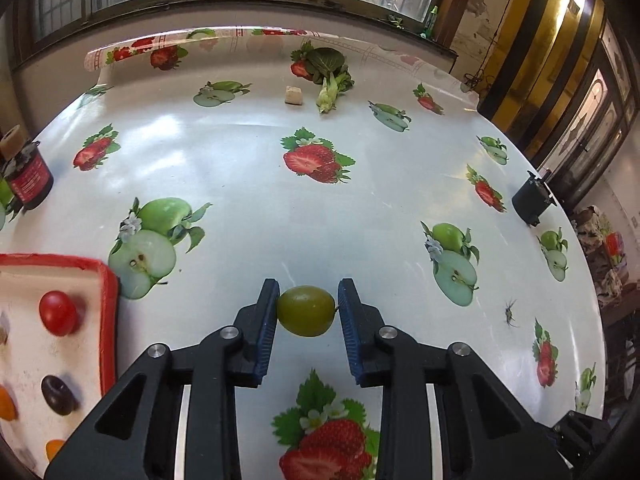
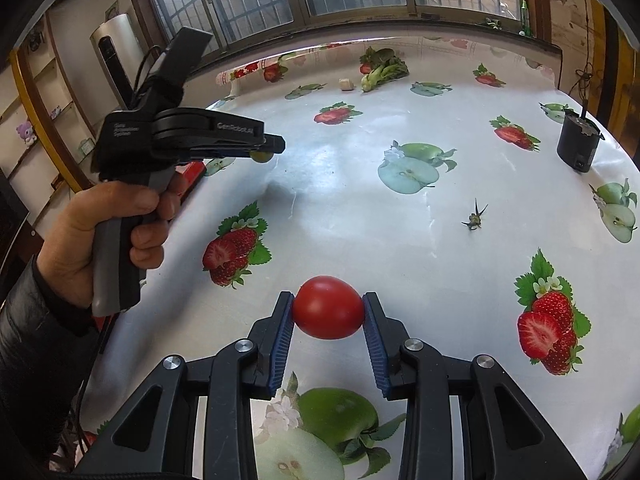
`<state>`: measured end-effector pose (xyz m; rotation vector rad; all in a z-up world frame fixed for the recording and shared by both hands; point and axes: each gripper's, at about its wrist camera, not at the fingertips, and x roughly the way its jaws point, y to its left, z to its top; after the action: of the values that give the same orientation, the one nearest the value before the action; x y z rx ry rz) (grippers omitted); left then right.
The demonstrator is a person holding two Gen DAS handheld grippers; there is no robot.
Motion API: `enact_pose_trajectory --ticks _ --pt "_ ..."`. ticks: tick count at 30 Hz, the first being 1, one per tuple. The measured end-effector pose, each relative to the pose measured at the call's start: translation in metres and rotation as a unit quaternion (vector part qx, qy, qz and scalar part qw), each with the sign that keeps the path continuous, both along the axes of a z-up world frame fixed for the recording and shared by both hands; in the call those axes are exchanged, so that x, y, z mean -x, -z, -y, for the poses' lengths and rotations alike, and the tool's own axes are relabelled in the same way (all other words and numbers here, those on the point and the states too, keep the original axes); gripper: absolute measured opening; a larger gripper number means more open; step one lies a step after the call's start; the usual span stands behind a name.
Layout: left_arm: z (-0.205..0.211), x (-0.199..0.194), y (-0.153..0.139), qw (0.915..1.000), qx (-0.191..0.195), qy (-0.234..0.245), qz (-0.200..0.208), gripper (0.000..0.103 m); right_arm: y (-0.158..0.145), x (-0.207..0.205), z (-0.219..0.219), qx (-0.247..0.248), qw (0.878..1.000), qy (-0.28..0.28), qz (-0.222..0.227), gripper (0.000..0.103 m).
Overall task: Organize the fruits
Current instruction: 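Carry the green plum and red tomato over the red tray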
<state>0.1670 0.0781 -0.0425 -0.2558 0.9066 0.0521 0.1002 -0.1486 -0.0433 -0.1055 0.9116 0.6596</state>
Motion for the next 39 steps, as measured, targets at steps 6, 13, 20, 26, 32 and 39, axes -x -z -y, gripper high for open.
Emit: enact_pose_trajectory --ticks 6,13,20,26,32,39 --pt "-0.006 0.050 -0.016 0.9997 -0.007 -0.015 0.017 0.027 -0.009 0.005 -0.011 -0.006 1.000 -0.011 0.008 0.035" --pt "-0.020 0.098 -0.022 0.9987 -0.019 -0.042 0.023 0.027 -0.016 0.013 -0.032 -0.009 0.999 -0.033 0.014 0.035" --pt "-0.038 0.135 -0.024 0.9968 -0.019 -0.073 0.028 0.028 -0.019 0.021 -0.054 -0.013 0.998 -0.056 0.015 0.035" --pt "-0.049 0.158 -0.027 0.9952 -0.025 -0.090 0.028 0.028 -0.024 0.029 -0.077 -0.018 0.997 -0.079 0.019 0.035" --pt "-0.058 0.175 -0.032 0.9936 -0.028 -0.104 0.033 0.028 -0.033 0.038 -0.100 -0.024 0.994 -0.102 0.027 0.035" --pt "-0.074 0.191 -0.036 0.9912 -0.032 -0.123 0.037 0.028 -0.043 0.046 -0.124 -0.031 0.991 -0.125 0.036 0.035"
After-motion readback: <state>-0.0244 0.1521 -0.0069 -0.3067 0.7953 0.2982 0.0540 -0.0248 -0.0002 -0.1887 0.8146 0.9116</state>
